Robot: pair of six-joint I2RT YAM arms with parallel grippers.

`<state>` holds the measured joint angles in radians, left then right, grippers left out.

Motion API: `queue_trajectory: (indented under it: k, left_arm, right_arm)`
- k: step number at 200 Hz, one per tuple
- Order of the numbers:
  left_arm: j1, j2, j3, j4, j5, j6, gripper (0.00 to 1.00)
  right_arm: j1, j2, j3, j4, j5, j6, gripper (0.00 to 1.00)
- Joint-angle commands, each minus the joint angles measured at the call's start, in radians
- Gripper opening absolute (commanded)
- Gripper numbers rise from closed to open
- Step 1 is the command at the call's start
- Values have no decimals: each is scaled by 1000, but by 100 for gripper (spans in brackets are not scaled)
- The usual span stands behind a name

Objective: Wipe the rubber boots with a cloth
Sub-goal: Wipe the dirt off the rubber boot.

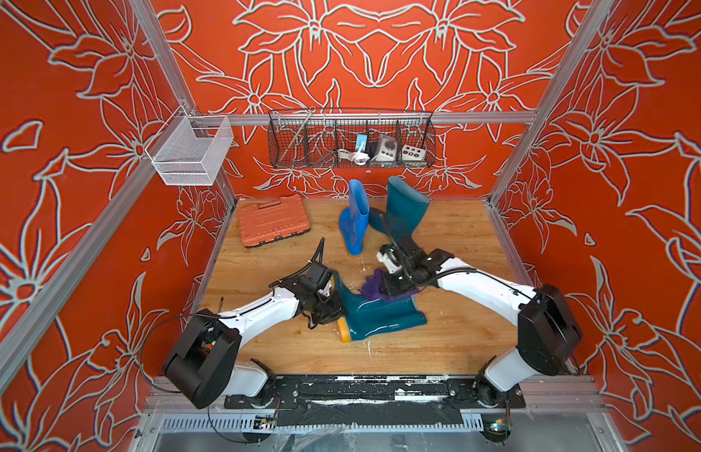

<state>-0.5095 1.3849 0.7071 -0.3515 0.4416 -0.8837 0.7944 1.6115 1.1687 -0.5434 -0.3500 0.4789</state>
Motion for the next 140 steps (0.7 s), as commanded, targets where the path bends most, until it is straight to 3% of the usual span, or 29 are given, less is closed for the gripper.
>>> queue_trajectory:
  k: [1,18,35,77,92,116,140]
  left_arm:
    - [-5,77,27,68,81,-49,16]
    - [-3,103,78,43,68,-27,13]
    - [0,112,110,10,57,2,11]
    - [6,99,95,2,55,7,7]
    - [6,91,91,0,57,9,5]
    - [8,95,93,2,59,12,3]
    - [8,111,103,6,66,11,1]
  right_arm:
    - [129,113,33,63,-66,50,0]
    - [142,164,56,24,-61,34,0]
    - [91,161,6,25,-46,33,0]
    - [-253,72,-250,67,-69,41,0]
    - [-320,19,-279,34,-60,-2,0]
    - [-286,-30,-254,18,-96,-1,0]
    - [-92,-18,-147,31,-74,22,0]
